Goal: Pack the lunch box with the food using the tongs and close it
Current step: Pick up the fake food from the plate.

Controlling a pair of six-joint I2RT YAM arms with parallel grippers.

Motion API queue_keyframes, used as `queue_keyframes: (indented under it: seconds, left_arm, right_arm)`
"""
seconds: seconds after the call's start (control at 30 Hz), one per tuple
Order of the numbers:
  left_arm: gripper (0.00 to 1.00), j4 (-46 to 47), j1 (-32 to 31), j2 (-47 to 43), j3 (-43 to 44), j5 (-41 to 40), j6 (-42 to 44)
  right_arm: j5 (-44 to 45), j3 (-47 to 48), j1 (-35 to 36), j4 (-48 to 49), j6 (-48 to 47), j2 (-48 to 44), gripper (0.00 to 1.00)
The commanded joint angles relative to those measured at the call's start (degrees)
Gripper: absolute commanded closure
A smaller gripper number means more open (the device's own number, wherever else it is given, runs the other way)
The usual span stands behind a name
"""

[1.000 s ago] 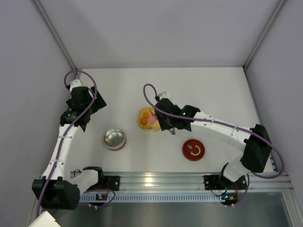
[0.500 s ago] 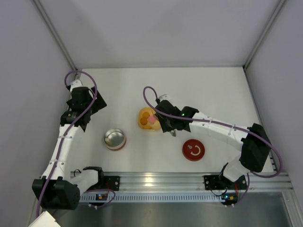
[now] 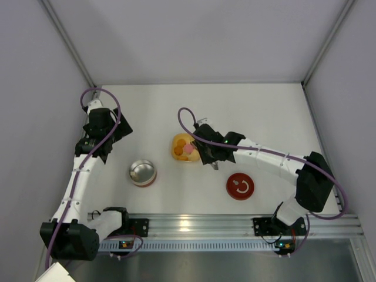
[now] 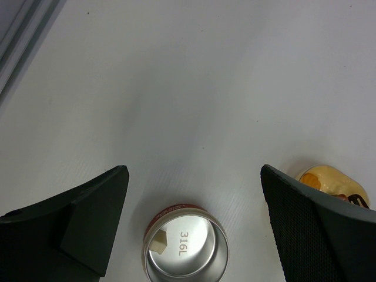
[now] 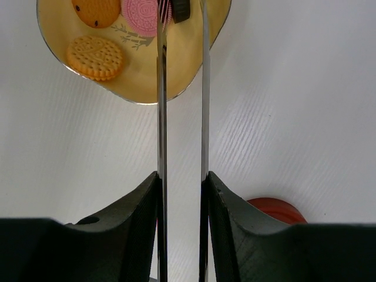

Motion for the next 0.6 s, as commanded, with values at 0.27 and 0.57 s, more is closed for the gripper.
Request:
queue_keyframes:
  seconds: [0.27,0.57]
  left_arm:
    - [0.01,2.91,0.57,-0.70,-0.01,0.62,0.46]
    - [0.01,2.91,0.57,-0.70,-0.01,0.88,0.46]
  right_arm:
    - [-0.47,0.40,-0.91,3.41,0.08,-0.52,0.78]
    - [2.87,5.41,-0.91,0.07,-0.62,-4.65,0.80]
